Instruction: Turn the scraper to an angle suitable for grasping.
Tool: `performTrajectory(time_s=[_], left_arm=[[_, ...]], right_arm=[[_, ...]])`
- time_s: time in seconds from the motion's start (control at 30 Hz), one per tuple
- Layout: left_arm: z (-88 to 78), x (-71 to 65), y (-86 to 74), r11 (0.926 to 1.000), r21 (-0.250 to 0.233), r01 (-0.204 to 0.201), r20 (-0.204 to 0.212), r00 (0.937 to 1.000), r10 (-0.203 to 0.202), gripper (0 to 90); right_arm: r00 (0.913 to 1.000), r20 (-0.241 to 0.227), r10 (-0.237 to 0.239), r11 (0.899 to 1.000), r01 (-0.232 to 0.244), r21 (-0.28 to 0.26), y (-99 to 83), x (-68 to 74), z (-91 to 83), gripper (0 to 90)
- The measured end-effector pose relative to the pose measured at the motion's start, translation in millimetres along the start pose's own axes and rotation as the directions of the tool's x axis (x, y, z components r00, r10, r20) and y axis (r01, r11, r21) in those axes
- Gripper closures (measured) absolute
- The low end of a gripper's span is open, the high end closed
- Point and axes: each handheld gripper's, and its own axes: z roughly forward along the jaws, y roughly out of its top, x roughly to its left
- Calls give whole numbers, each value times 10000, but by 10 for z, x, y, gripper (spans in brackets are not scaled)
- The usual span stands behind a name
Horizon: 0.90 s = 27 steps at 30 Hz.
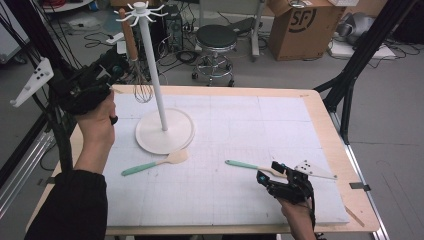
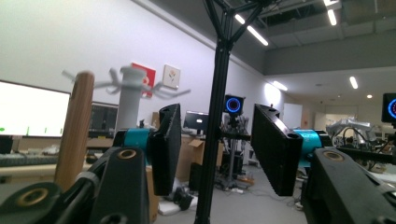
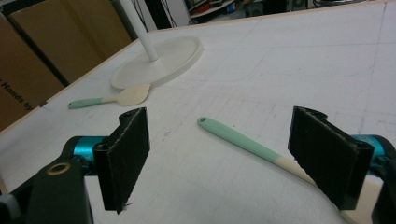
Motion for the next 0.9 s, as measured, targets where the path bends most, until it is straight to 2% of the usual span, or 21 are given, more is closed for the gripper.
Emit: performTrajectory(time_s=[0.07, 0.17, 0.3, 0.37, 0.43, 0.53, 0.63, 0.7, 0.8, 0.83, 0.9], left_arm=[[-52, -13, -42, 10000, 76, 32, -74, 10000, -31, 497], [-123, -37, -99, 9995, 228, -201, -192, 9996, 205, 502], [-201, -30, -174, 9981, 614, 62, -353, 9994, -40, 464], [-239, -35, -227, 9961, 877, 13, -462, 9989, 27, 460], [-283, -52, -304, 9928, 1192, -138, -514, 9985, 200, 507], [-341, -54, -446, 9883, 1521, 142, -371, 9993, -86, 529], [-412, -63, -589, 9833, 1805, 238, -496, 9987, -151, 534], [-473, -59, -682, 9810, 1895, 413, -464, 9984, -331, 581], [-551, -42, -800, 9753, 2118, 630, -629, 9967, -507, 613], [-573, -38, -836, 9729, 2200, 719, -621, 9963, -596, 636], [-602, -41, -907, 9640, 2582, 629, -672, 9966, -471, 708]], right_arm=[[10000, -28, -89, 10000, 89, -7, 1, 10, 5, 202], [9999, -26, -171, 9999, 171, -6, 0, 29, 16, 202], [9998, -27, -203, 9998, 203, 30, -4, 48, 18, 202], [9998, -20, -192, 9998, 192, 42, -5, 57, 17, 202], [9998, -13, -179, 9998, 179, 27, -8, 65, 14, 202], [9998, 19, -202, 9998, 202, 9, -9, 73, 9, 202], [9998, 6, -218, 9998, 218, 7, -9, 86, 10, 202], [9997, 3, -257, 9997, 257, -31, -6, 95, 4, 202], [9997, 10, -250, 9997, 250, -30, -7, 95, 9, 202], [9998, 16, -219, 9998, 219, 4, -11, 95, 14, 203], [9997, 27, -258, 9996, 258, 61, -18, 93, 24, 202]])
